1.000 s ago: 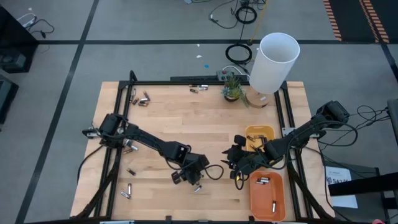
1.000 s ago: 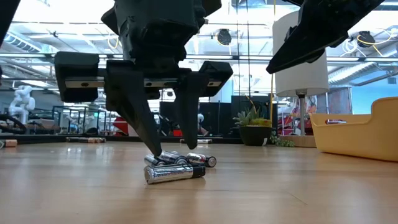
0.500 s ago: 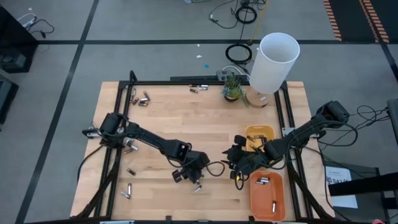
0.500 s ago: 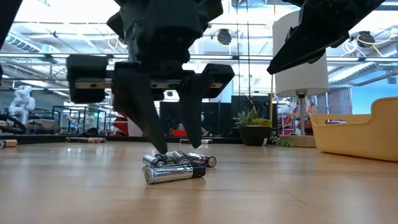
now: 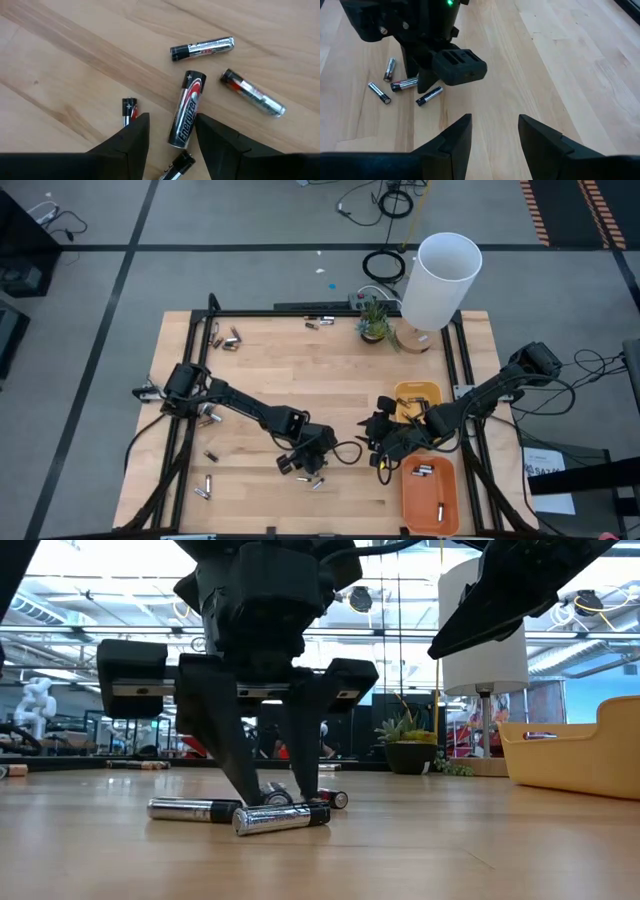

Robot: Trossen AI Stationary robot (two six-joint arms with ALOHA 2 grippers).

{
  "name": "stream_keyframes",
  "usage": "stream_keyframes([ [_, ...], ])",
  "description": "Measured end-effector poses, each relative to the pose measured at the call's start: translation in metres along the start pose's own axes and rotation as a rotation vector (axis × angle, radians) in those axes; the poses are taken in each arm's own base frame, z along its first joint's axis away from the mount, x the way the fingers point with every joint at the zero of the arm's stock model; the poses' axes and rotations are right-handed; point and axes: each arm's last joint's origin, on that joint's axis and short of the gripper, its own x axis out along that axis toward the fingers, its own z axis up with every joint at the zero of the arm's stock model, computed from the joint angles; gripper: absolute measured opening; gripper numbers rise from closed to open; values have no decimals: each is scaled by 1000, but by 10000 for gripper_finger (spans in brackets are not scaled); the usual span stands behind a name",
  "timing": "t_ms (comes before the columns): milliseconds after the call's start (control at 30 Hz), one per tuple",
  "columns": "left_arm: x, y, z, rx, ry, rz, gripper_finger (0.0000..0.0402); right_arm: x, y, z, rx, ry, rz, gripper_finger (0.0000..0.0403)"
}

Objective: Sort batteries
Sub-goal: Put the black battery into the orange bin

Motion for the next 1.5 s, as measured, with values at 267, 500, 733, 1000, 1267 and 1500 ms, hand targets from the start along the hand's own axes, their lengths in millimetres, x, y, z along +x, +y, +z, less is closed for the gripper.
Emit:
stream_keyframes([
  [267,3,1,2,8,-30,-9,47,0,0,0,13,-3,2,153],
  [500,-12,-7,12,33,55,99,4,-1,3,0,28,-10,14,153],
  [733,-50,-8,23,-20,33,153,2,-3,5,-1,33,-9,25,153],
  [1000,-91,-10,-7,-200,40,204,1,-10,16,-6,72,-8,64,153],
  [1267,-121,-37,-41,-360,-28,283,1,-16,25,-11,130,-9,96,153],
  [1500,-114,-76,-60,-410,-275,365,0,0,29,-20,192,32,60,153],
])
